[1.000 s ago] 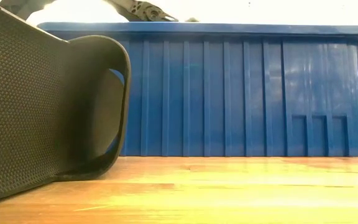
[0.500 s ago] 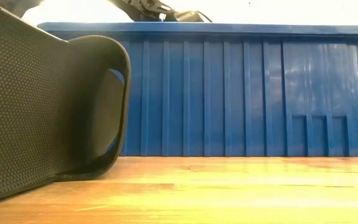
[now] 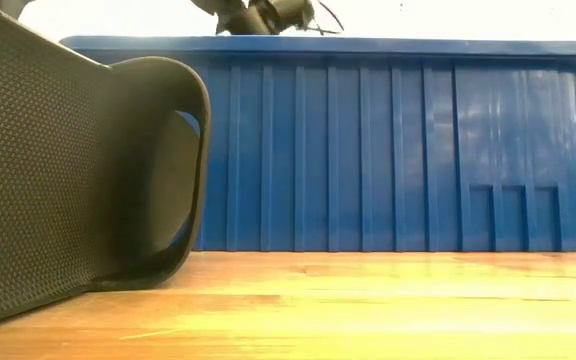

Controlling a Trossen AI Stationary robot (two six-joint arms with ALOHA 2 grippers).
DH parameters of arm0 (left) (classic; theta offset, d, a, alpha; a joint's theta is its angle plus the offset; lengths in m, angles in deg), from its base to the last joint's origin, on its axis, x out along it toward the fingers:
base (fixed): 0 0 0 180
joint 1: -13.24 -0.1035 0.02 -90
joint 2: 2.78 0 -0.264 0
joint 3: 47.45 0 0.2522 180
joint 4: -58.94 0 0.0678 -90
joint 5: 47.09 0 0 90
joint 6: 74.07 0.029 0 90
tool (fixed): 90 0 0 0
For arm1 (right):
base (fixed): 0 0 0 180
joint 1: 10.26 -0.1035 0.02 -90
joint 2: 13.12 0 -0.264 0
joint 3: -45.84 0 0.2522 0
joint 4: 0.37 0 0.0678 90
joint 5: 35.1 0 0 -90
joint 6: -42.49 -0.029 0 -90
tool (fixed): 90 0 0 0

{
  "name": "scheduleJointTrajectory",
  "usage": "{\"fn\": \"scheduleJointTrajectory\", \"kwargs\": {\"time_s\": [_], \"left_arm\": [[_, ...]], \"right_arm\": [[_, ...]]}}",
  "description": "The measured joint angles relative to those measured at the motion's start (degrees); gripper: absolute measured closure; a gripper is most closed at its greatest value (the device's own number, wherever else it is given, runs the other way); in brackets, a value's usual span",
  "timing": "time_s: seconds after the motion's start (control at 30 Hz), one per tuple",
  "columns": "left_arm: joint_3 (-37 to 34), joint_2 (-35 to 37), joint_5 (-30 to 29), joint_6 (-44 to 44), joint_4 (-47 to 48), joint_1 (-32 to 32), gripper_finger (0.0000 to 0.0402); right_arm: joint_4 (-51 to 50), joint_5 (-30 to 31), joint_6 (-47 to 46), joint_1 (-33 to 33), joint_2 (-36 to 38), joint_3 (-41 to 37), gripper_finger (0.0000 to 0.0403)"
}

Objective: Pick and place slides into bin
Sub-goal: Put the black slide into the blue bin

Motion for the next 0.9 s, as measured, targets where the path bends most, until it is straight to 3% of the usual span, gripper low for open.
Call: {"fn": "scheduleJointTrajectory", "kwargs": {"time_s": [0.13, 0.23, 0.37, 0.6, 0.9], "left_arm": [[0.16, 4.47, 15.73, -19.77, -5.17, -0.02, 0.0015], [-0.35, 7.51, 29.79, -28.25, -11.23, 0.76, 0.0015], [-0.08, 11.62, 37.93, -33.45, -15.7, 4.26, 0.0015], [-0.63, 19.32, 36.61, -33.46, -12.11, 13.27, 0.0015], [-1.46, 24.44, 15.77, -26.11, 6.84, 28.61, 0.0015]], "right_arm": [[0.02, 0.01, 0.26, 0.01, -0.06, 0.0, 0.0216], [0.04, 0.02, 2.1, 0.0, -0.09, 0.0, 0.0216], [0.05, 0.0, 5.7, 0.0, -0.03, 0.0, 0.0216], [0.29, -0.02, 2.81, 0.0, -0.09, 0.0, 0.0216], [0.53, -1.23, -16.1, -0.02, -0.77, 0.04, 0.0216]]}}
